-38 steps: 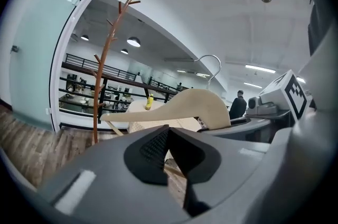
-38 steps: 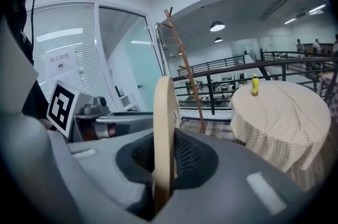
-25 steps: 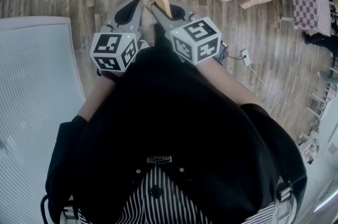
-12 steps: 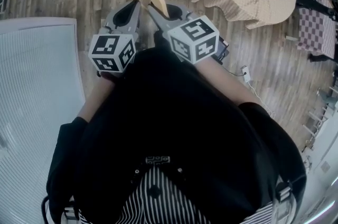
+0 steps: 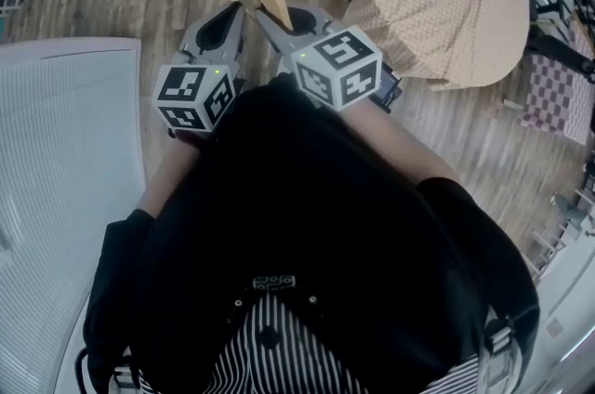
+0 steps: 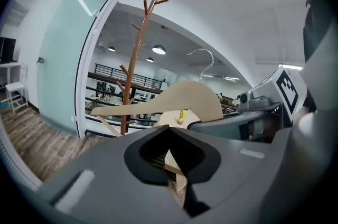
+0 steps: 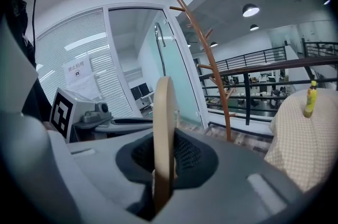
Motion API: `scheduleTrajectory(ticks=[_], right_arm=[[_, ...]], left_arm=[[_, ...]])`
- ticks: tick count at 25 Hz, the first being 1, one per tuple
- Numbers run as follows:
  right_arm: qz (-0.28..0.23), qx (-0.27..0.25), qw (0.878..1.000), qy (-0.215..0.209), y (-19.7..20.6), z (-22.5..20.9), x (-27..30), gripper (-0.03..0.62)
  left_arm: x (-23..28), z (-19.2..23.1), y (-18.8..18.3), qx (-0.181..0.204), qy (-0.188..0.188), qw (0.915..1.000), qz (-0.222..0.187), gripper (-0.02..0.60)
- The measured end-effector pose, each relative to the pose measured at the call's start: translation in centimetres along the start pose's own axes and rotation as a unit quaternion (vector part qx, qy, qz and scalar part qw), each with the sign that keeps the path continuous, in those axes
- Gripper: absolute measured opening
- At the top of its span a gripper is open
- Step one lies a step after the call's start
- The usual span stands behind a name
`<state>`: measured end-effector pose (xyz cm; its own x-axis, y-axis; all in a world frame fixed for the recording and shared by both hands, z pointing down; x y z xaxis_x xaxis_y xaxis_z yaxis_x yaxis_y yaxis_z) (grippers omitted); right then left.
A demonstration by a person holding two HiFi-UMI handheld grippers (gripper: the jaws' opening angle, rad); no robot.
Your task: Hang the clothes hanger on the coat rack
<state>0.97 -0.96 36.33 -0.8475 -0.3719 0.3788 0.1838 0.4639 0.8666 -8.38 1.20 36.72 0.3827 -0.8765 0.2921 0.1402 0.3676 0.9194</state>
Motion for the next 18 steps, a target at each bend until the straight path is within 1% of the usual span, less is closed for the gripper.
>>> scheduleTrajectory(ticks=[4,9,13,18], right_arm=[[-0.009,0.006,1.0,-0.027,-1.5,-3.4,-0.1,0.038],[-0.011,0.009,0.999,-0.041,-2.2,-6.9,-0.3,0.038],[-0.014,0.021,0.999,-0.047,-2.2,-8.6,-0.7,0.038],[-0.013,0.034,0.998,-0.055,-2.1,-9.9,-0.9,0.038]], left_arm=[[3.5,-0.7,-0.9,0.005,-0.01,0.9999,0.004,-0.002],[6.9,-1.6,-1.4,0.009,-0.018,0.9997,0.013,-0.001],[8.4,-2.3,-1.7,0.017,-0.022,0.9994,0.02,-0.001],[9.4,-2.5,-1.5,0.014,-0.027,0.9991,0.03,-0.001]])
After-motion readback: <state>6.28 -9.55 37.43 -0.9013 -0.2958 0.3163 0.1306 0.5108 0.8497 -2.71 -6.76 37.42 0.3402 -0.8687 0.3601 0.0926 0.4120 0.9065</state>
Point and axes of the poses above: the fingertips, and each gripper's own axes: x forward along the fingers, z to its left, y out of its underside, the point moved 5 cm from there along -x, backward along the fingers, and after that the axes turned 1 degree about -z, right-handed, at the moved point
